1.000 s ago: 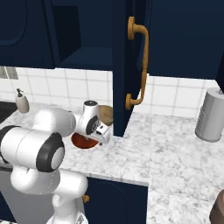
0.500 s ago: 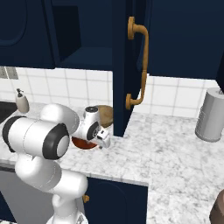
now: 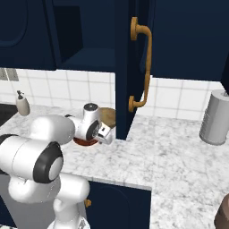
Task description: Pick up the bowls on the counter and stack them on top of one another in the open cabinet. Place the smaller bowl on top of the larger bowl.
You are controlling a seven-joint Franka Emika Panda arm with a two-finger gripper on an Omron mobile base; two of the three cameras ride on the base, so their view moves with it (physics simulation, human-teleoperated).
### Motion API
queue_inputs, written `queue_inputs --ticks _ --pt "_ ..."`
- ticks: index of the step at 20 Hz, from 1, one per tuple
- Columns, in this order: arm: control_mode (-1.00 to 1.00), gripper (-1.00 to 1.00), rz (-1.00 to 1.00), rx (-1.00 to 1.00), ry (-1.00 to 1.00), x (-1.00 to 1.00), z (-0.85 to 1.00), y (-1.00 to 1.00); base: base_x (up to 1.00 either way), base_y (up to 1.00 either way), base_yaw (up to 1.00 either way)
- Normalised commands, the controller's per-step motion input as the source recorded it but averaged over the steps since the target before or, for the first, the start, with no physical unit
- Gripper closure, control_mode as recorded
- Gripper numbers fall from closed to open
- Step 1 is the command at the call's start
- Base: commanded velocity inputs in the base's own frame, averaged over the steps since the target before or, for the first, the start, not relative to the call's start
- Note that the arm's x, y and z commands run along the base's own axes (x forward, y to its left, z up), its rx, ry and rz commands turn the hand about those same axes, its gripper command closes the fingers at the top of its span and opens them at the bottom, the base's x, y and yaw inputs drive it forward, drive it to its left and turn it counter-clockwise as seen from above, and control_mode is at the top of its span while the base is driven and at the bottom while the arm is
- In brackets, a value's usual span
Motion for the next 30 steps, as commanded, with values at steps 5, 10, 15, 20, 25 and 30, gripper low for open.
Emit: queue_inputs --ticks 5,10,15,20,25,30 --pt "-1.0 1.0 0.0 -0.01 -0.33 -0.42 0.95 0.11 0.0 0.0 0.0" --pt "-1.0 1.0 -0.05 0.0 -0.12 0.4 0.72 -0.11 0.0 0.0 0.0" --pt "-1.0 1.0 -0.08 0.0 0.0 1.0 0.25 -0.26 0.0 0.0 0.0" --pt "-1.0 1.0 -0.01 0.0 0.08 0.75 0.01 -0.07 0.0 0.0 0.0" --pt "-1.0 1.0 0.0 0.0 0.13 0.76 -0.01 -0.19 0.0 0.0 0.0" --pt "-1.0 1.0 0.0 -0.01 0.11 0.71 -0.28 -0.14 0.0 0.0 0.0"
